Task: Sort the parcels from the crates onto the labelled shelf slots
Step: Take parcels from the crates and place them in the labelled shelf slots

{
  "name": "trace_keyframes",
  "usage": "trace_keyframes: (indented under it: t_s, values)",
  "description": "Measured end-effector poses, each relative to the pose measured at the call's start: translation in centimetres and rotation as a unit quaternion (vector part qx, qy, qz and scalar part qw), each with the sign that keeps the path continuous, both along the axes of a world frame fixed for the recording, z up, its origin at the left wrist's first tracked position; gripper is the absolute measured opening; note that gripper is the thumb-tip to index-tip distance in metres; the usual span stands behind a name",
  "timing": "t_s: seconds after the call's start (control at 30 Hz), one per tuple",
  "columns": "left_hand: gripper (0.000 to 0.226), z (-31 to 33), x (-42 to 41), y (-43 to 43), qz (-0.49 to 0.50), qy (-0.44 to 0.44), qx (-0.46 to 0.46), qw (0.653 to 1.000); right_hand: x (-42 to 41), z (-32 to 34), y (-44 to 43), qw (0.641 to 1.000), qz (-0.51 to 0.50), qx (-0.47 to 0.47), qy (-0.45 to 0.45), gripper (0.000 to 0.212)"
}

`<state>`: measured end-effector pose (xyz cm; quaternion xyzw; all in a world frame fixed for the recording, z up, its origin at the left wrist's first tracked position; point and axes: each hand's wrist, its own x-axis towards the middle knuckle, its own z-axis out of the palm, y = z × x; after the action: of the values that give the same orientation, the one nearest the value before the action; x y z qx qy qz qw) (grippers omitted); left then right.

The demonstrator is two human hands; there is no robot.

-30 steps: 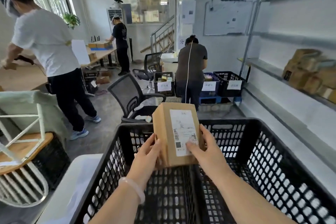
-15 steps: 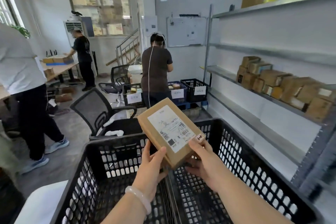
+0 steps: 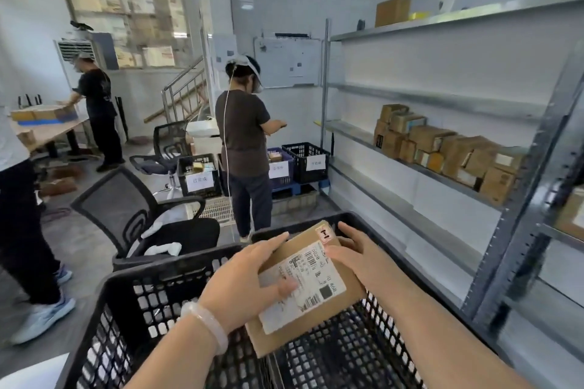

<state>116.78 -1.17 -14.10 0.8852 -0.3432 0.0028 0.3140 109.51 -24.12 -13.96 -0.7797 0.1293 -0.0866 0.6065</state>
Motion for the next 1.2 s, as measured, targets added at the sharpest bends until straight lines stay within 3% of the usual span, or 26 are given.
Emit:
trace_keyframes:
  t_s: [0.1,0.27,0.43,0.53,0.63,0.73,0.8,0.9,1.1,1.2]
  values:
    - [0.068,0.5,-0.3,-2.3,-0.01,0.015,-0.049,0.999,-1.0,1.6,-1.9,0.998,-0.016,-0.053,-0.02,0.094]
    - [0.062,0.5,-2.6,-8.2,-0.024,0.03,-0.136,0.99,-4.8,3.1,-6.7,0.993,-0.046,-0.054,-0.098,0.064]
    - [0.054,0.9,-5.7,-16.5,-0.013,0.09,-0.246,0.965,-10.4,2.8,-11.9,0.972,-0.158,-0.045,-0.167,0.065]
    - [0.045,1.8,-8.7,-22.9,-0.021,0.138,-0.324,0.936,-13.6,2.1,-15.1,0.961,-0.19,-0.082,-0.184,0.078]
    - [0.041,2.2,-12.2,-29.8,-0.051,0.167,-0.352,0.919,-17.1,2.0,-19.6,0.954,-0.21,-0.084,-0.195,0.076]
    - [0.066,2.0,-15.8,-36.2,-0.103,0.171,-0.33,0.923,-21.6,2.7,-25.1,0.936,-0.267,-0.107,-0.203,0.074]
    - [0.084,1.8,-18.4,-40.1,-0.151,0.115,-0.274,0.943,-24.6,3.0,-28.7,0.924,-0.297,-0.128,-0.203,0.072]
    - [0.091,1.5,-22.1,-45.1,-0.218,0.086,-0.235,0.943,-28.6,3.4,-33.5,0.914,-0.319,-0.168,-0.185,0.073]
    - [0.095,1.3,-26.1,-52.9,-0.243,0.101,-0.327,0.907,-33.9,5.6,-39.8,0.91,-0.307,-0.255,-0.112,0.084]
    - [0.097,2.1,-26.8,-56.2,-0.249,0.069,-0.363,0.895,-35.6,7.1,-42.0,0.878,-0.306,-0.357,-0.091,0.087]
